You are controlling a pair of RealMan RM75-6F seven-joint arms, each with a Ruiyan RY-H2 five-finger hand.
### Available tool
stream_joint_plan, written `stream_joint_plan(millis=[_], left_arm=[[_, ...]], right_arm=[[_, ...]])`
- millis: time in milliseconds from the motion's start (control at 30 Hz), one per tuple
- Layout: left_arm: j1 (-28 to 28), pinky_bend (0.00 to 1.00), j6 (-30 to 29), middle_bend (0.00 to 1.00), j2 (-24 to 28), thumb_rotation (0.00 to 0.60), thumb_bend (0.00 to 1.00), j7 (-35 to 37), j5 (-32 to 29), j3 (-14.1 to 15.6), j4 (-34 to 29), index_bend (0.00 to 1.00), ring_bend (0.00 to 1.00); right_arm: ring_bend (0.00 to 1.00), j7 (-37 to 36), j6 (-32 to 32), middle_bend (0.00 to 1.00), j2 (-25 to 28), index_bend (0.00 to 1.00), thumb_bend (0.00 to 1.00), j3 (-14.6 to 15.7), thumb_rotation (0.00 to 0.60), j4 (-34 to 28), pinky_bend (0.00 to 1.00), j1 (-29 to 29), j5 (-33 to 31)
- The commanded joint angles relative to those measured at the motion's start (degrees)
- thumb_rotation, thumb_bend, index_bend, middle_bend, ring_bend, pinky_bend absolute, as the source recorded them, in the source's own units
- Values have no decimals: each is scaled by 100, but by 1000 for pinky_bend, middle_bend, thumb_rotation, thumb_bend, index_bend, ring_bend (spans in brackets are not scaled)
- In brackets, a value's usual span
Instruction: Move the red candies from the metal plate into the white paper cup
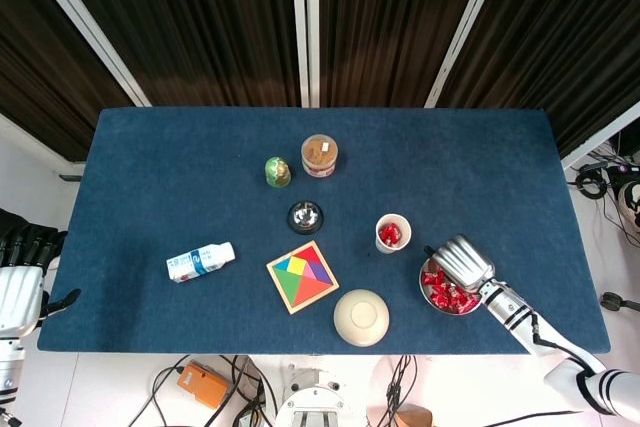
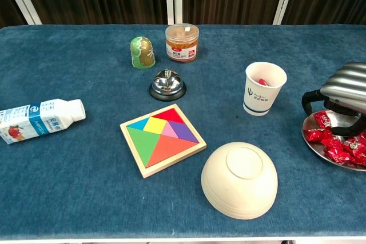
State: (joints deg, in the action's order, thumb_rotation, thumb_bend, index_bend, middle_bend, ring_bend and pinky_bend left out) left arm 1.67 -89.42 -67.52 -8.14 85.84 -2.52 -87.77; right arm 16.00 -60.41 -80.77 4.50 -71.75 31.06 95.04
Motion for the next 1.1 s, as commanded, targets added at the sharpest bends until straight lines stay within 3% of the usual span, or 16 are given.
stream_joint_plan(millis=[33, 367, 600, 767, 967, 1100], left_arm=[[-7, 0, -8, 159, 0, 600, 0, 9, -3, 1, 4, 171, 42], [0, 0, -4, 158, -7, 600, 0, 13, 8, -1, 11, 171, 42], [-1, 0, -1, 154, -13, 600, 0, -1, 5, 1, -4, 171, 39], [13, 0, 2, 154, -5, 600, 0, -25, 18, -6, -30, 171, 39], [32, 0, 16, 154, 10, 600, 0, -57, 24, -14, -63, 171, 39], [33, 0, 15, 154, 22, 600, 0, -68, 19, -17, -78, 171, 39]], right_arm=[[1000, -38, -11, 926, -28, 503, 405, -7, 600, 37, 1000, 0, 2], [1000, -107, -19, 929, -26, 552, 416, -38, 600, 93, 1000, -25, -64], [1000, -210, -58, 930, -15, 601, 516, -42, 600, 129, 1000, -46, -72], [1000, -284, -138, 931, 19, 619, 532, -49, 600, 124, 1000, -63, -45], [1000, -366, -423, 931, 225, 623, 532, -184, 600, -177, 1000, -28, 54], [1000, -486, -684, 931, 490, 628, 532, -387, 600, -690, 1000, 79, 171]])
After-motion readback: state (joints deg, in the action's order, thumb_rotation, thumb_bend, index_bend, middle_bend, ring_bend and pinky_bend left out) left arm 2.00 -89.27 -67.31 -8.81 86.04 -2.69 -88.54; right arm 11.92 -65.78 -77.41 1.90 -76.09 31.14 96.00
